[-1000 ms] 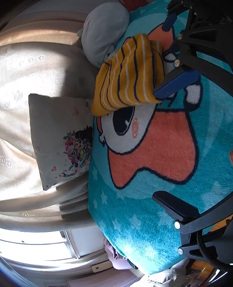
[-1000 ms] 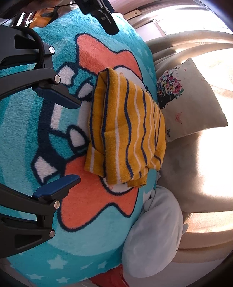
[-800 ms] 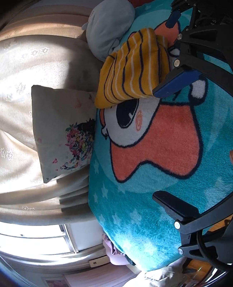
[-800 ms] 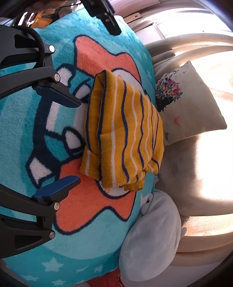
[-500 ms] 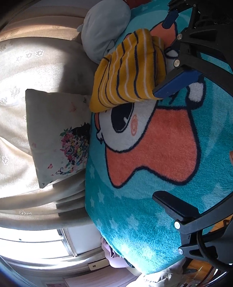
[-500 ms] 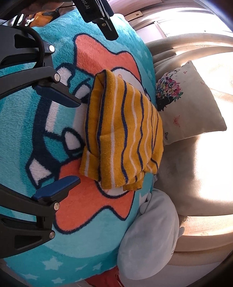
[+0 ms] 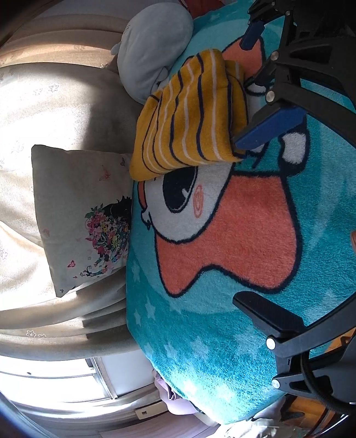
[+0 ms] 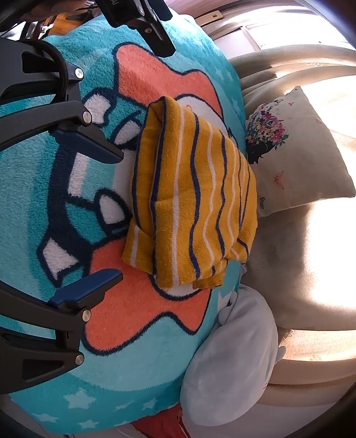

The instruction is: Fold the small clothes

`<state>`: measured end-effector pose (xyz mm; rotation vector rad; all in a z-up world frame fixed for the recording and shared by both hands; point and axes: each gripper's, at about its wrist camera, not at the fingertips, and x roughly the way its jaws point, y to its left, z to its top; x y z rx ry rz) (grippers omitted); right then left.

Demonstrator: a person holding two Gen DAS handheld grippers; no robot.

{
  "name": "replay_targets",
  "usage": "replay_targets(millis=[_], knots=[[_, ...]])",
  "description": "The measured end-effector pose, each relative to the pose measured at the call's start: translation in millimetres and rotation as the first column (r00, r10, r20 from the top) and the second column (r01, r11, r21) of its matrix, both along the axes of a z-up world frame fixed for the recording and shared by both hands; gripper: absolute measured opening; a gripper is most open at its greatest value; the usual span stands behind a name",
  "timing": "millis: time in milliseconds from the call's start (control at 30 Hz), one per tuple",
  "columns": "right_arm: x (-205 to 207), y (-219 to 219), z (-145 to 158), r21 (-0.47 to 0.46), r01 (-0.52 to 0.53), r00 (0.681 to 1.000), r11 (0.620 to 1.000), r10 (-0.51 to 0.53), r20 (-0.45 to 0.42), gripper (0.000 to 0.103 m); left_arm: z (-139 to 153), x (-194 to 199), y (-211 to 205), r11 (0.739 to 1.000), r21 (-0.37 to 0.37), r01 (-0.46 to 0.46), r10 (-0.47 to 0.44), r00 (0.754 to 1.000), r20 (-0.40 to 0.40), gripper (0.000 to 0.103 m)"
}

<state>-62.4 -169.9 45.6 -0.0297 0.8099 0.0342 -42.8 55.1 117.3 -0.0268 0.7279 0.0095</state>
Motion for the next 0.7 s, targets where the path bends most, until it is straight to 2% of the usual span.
replay_targets(millis=[467, 700], knots=[[1.2, 3.1, -0.1, -0.025, 0.003, 1.000, 1.000, -0.004, -0.006, 0.083, -1.8, 0.5, 0.0, 1.000, 0.007, -0.002, 0.002, 1.000, -0.009, 0.103], [1.5, 2.6, 0.4, -0.028, 0.001, 1.000, 1.000, -0.002, -0.005, 0.083, -4.4, 4.1, 3.4, 0.999, -0.031, 0.013, -0.014, 0.999, -0.033, 0.103]])
